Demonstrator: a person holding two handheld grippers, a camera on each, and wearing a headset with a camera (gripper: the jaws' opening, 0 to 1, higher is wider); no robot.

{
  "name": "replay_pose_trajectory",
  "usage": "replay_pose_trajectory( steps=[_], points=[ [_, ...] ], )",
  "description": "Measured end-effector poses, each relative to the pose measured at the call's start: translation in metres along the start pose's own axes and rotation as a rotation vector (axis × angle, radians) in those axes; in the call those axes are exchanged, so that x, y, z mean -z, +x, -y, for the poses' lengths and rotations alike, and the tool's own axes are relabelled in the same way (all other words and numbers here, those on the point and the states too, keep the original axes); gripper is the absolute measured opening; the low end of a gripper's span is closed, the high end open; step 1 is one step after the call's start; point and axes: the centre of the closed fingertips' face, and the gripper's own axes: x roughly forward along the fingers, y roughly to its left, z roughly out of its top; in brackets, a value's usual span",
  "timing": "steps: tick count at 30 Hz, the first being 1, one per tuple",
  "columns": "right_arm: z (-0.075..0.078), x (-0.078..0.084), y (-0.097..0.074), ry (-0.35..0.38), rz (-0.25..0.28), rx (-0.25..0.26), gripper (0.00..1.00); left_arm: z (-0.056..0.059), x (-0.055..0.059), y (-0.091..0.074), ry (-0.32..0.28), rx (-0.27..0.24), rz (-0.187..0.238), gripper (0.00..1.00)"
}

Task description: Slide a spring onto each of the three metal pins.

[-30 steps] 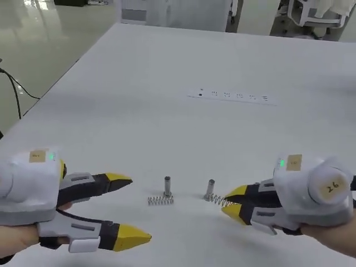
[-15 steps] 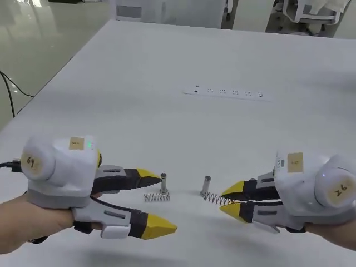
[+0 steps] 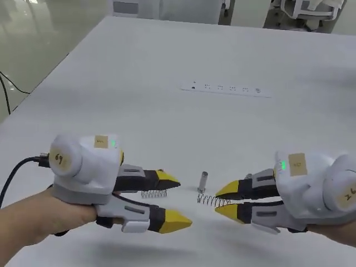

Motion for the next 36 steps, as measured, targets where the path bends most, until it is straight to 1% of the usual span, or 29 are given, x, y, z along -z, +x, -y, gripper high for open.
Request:
replay_pose_trajectory(
  steps=[6,9,12,15,18,23,36],
  points=[
    [-0.003,0.0,-0.002,-0.018,-0.003,-0.011,0.08,0.002,0.0,0.01,0.007,0.015,0.001,0.34],
    [-0.004,-0.001,-0.003,-0.02,0.0,-0.017,0.08,0.003,-0.003,0.014,0.003,0.02,0.018,0.31],
    [-0.005,-0.004,-0.003,-0.018,0.009,-0.021,0.08,0.006,-0.005,0.018,0.003,0.027,0.024,0.3],
    [-0.006,-0.005,-0.004,-0.016,0.016,-0.024,0.08,0.006,-0.006,0.02,0.009,0.031,0.022,0.26],
    [-0.006,-0.006,-0.004,-0.018,0.019,-0.028,0.08,0.008,-0.009,0.022,0.003,0.036,0.033,0.21],
    [-0.007,-0.008,-0.004,-0.023,0.024,-0.033,0.08,0.011,-0.011,0.024,0.008,0.048,0.037,0.18],
    [-0.007,-0.01,-0.005,-0.022,0.029,-0.034,0.08,0.014,-0.01,0.025,0.023,0.062,0.042,0.09]
  ],
)
